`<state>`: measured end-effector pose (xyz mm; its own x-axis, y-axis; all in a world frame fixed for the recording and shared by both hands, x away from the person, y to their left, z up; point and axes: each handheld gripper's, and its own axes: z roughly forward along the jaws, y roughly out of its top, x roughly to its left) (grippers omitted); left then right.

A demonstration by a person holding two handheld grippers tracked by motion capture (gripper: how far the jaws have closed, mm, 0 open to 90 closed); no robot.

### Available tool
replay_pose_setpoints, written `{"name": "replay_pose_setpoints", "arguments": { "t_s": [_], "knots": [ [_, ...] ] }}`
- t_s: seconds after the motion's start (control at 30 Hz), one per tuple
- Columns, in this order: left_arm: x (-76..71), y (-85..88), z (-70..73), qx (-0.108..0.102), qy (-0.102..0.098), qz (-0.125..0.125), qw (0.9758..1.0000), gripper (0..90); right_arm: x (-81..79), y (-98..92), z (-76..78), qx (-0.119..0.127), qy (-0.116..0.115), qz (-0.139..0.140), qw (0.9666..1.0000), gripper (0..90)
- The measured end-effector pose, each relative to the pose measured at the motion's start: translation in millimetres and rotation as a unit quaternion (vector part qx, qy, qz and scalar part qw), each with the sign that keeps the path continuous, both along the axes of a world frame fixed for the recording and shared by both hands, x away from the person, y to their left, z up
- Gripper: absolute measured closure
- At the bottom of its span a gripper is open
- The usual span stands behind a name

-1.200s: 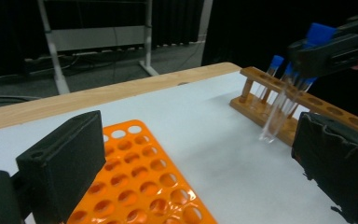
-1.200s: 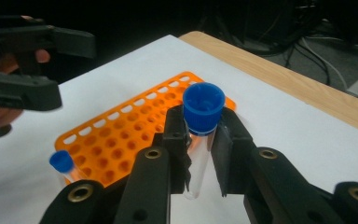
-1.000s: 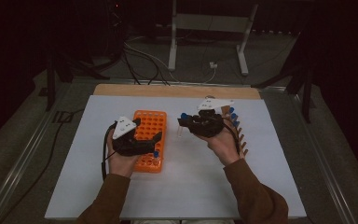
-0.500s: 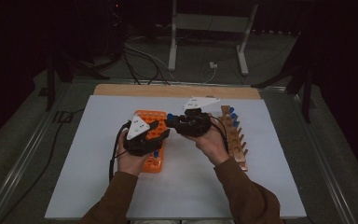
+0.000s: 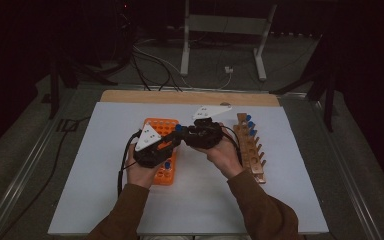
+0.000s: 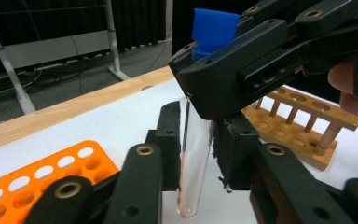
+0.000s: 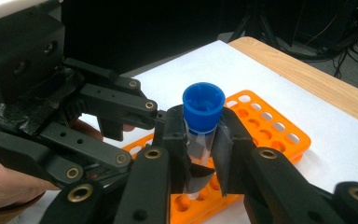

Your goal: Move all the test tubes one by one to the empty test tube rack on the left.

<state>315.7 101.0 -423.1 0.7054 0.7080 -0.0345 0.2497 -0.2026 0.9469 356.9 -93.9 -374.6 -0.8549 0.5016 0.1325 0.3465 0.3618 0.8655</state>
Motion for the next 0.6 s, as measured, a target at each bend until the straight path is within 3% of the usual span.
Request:
{"name": "replay_pose_setpoints", "arguments": {
  "t_s": [0.2,0.3,0.4,0.47,0.6],
  "knots": [
    [-0.1,0.3,-0.6,0.006,-0.003,-0.001,1.0,77.3,0.2,0.5,-0.4,-0.002,0.0,0.0,1.0,73.8],
    [1.2,2.6,-1.3,0.003,-0.001,0.003,1.0,77.6,0.8,-2.0,0.1,0.005,0.0,-0.004,1.0,58.7],
    [2.4,6.1,-2.3,0.0,0.002,0.01,0.9999,77.6,2.3,-6.2,0.8,0.012,0.005,-0.019,0.9997,37.7],
    [2.8,8.9,-3.2,-0.004,0.005,0.015,0.9999,77.7,2.3,-9.7,0.8,0.014,-0.006,-0.032,0.9994,27.2],
    [2.3,13.9,-6.3,-0.008,0.01,0.019,0.9997,77.8,3.9,-20.5,-1.6,0.014,-0.015,-0.052,0.9984,14.7]
  ]
}}
